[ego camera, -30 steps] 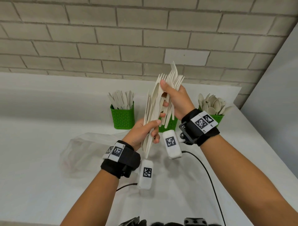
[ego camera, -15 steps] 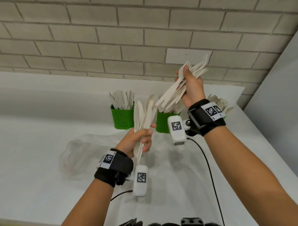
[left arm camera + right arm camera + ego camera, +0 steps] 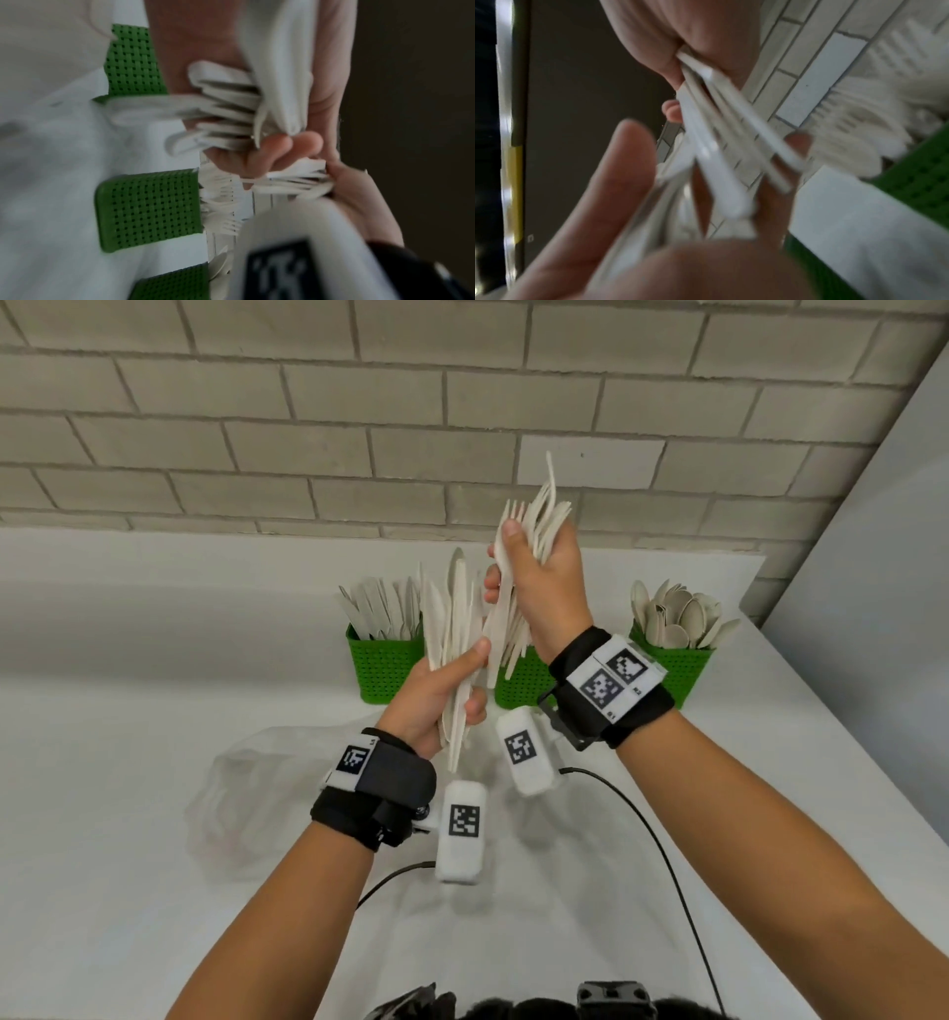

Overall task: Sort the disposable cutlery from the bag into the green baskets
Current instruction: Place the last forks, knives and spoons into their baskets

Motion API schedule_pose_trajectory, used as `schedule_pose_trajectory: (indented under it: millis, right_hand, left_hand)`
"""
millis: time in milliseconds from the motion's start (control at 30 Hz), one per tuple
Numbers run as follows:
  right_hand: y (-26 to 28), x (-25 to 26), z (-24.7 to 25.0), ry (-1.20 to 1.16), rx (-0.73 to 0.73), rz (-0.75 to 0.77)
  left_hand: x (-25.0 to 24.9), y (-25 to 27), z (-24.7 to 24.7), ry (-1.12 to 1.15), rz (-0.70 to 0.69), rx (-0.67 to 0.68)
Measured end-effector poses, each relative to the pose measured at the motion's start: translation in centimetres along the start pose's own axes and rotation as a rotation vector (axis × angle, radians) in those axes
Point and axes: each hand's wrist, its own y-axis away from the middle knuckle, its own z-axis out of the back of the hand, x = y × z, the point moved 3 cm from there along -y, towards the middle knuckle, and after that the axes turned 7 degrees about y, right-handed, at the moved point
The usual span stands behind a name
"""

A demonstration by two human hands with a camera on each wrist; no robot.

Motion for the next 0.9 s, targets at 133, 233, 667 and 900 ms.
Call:
schedule_pose_trajectory:
  millis: [133, 233, 667, 900]
  right_hand:
    - [0.1, -0.8, -0.4, -0.205, -0.07, -0.139]
    - [0.2, -1.7, -0.3, -0.287, -0.079, -0.234]
    - [1.5, -1.6, -0.2, -0.384, 0.221, -0.528]
    - [1.5, -1.3, 1.7, -0.213, 0.306, -0.413]
  left_hand:
    - [0.5, 0.0, 0.7, -0.144, 0.042, -0.022]
    - [0.7, 0.3, 0.6, -0.104, 0.13, -0.021]
    - [0.5, 0.1, 0.5, 0.014, 0.157, 0.078]
    - [1.3, -0.6, 0.0, 0.07, 0.143, 0.11]
